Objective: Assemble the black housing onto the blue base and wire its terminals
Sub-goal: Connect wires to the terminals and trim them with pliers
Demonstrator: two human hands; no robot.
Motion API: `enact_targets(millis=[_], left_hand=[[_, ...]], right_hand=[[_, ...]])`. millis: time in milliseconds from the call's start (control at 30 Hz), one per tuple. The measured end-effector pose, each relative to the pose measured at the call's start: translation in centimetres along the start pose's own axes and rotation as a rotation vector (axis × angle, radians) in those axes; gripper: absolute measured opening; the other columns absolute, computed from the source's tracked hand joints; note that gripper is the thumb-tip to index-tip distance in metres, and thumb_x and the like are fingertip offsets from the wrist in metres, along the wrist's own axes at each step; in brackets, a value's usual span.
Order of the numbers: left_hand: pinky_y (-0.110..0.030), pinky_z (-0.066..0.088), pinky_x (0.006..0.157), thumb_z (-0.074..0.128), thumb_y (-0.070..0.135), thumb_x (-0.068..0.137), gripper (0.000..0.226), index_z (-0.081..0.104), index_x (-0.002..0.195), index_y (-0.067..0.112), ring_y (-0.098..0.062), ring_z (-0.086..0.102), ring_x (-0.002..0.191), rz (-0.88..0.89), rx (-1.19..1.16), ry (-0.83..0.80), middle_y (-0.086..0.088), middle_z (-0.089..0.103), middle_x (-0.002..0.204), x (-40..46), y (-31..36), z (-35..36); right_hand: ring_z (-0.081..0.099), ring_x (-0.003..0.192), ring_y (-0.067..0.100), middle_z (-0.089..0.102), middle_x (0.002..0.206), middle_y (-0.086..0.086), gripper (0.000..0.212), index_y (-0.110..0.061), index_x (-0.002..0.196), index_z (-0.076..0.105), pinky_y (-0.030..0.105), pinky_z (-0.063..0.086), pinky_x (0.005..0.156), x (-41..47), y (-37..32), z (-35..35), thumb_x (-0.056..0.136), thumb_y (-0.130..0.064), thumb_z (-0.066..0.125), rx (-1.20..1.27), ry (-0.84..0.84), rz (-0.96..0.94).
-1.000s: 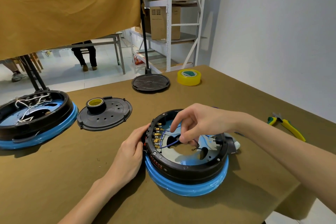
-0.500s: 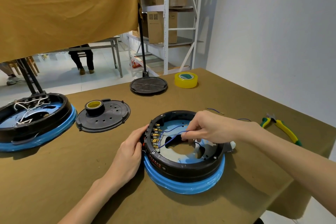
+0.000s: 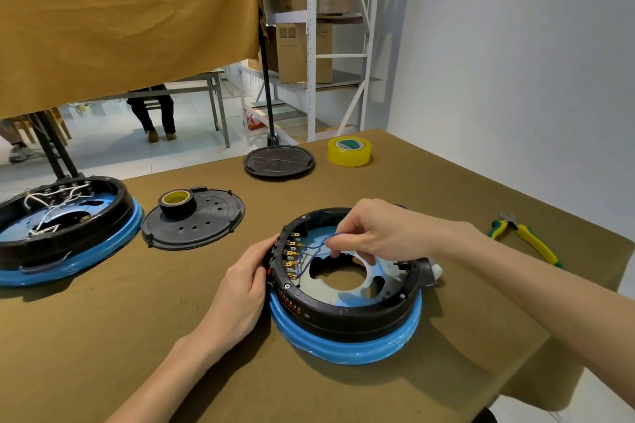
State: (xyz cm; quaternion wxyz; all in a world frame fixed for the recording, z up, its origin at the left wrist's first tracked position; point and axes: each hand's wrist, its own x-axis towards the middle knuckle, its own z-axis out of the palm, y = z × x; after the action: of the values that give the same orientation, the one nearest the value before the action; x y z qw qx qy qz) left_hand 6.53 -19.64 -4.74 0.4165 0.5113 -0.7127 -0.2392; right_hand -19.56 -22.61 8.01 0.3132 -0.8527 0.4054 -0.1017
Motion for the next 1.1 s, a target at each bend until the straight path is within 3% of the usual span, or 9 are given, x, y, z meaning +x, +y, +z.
enact_targets(millis=[133,267,333,467,567,667,767,900,1100], left_hand=[[-0.001,0.033,0.105,0.037,0.006,0.108,0.055,0.041,0.143,0.049,0.018,0.042,0.131,0.008,0.014,-0.009,0.039,0.048,0.136,-0.1,0.0,-0.1],[-0.033,0.038,0.113,0.036,0.014,0.11,0.047,0.04,0.151,0.037,0.003,0.045,0.129,-0.073,0.048,0.061,0.016,0.054,0.141,-0.1,0.2,-0.1],[-0.043,0.038,0.115,0.039,0.01,0.108,0.042,0.048,0.146,0.028,-0.005,0.047,0.131,-0.063,0.031,0.19,0.012,0.057,0.136,0.2,1.4,-0.4],[-0.026,0.049,0.099,0.048,0.013,0.106,0.031,0.064,0.12,0.035,0.0,0.061,0.116,0.095,-0.084,0.265,0.021,0.069,0.116,1.4,6.7,-2.2],[-0.018,0.054,0.087,0.05,0.034,0.104,0.022,0.068,0.117,0.036,0.0,0.067,0.106,0.14,-0.15,-0.026,0.022,0.073,0.107,2.8,11.0,-1.9],[-0.029,0.057,0.093,0.059,0.04,0.102,0.021,0.071,0.117,0.033,0.0,0.07,0.104,0.103,-0.164,-0.26,0.019,0.076,0.106,4.1,13.5,0.8],[-0.037,0.06,0.089,0.071,0.034,0.095,0.014,0.076,0.109,0.032,-0.005,0.073,0.094,0.143,-0.163,-0.198,0.016,0.078,0.096,4.6,13.7,2.8],[-0.033,0.059,0.079,0.073,0.027,0.095,0.013,0.079,0.104,0.034,-0.011,0.072,0.086,0.182,-0.229,-0.163,0.013,0.078,0.092,4.7,12.8,3.6],[-0.037,0.059,0.084,0.071,0.014,0.097,0.014,0.08,0.104,0.023,-0.017,0.073,0.089,0.143,-0.353,-0.134,0.005,0.079,0.092,4.6,13.0,4.6]], right_hand=[[0.06,0.055,0.01,0.071,0.065,0.002,0.036,-0.015,0.087,0.077,0.015,0.045,0.057,-0.5,1.0,-1.4,0.097,-0.048,0.067,0.011,-0.034,0.085],[0.068,0.069,0.016,0.076,0.086,0.006,0.01,-0.023,0.098,0.079,0.023,0.055,0.069,-2.8,2.7,-3.3,0.09,-0.028,0.08,0.137,-0.043,0.099],[0.07,0.077,0.015,0.077,0.093,0.007,0.011,-0.024,0.1,0.08,0.022,0.057,0.074,-3.9,3.7,-4.1,0.092,-0.018,0.077,0.241,0.007,0.108],[0.074,0.087,0.02,0.077,0.103,0.019,0.017,-0.008,0.108,0.079,0.023,0.058,0.08,-5.1,4.8,-4.0,0.095,-0.005,0.069,0.601,0.118,0.117],[0.075,0.088,0.026,0.076,0.103,0.023,0.017,-0.002,0.108,0.076,0.028,0.061,0.081,-4.9,4.6,-2.9,0.092,-0.004,0.072,0.681,0.207,0.066],[0.076,0.088,0.03,0.076,0.1,0.025,0.015,0.001,0.107,0.074,0.031,0.062,0.079,-4.7,3.8,-2.3,0.092,-0.003,0.072,0.718,0.288,-0.007],[0.076,0.09,0.033,0.075,0.101,0.027,0.02,0.002,0.108,0.075,0.033,0.063,0.081,-5.2,3.5,-1.8,0.092,-0.008,0.071,0.774,0.337,-0.069],[0.074,0.088,0.029,0.076,0.097,0.024,0.022,-0.002,0.105,0.078,0.034,0.062,0.08,-6.1,3.6,-1.3,0.09,-0.015,0.07,0.726,0.401,-0.097],[0.07,0.077,0.023,0.076,0.089,0.017,0.021,-0.004,0.102,0.079,0.03,0.06,0.072,-6.7,3.5,-1.3,0.085,-0.015,0.074,0.703,0.45,-0.114]])
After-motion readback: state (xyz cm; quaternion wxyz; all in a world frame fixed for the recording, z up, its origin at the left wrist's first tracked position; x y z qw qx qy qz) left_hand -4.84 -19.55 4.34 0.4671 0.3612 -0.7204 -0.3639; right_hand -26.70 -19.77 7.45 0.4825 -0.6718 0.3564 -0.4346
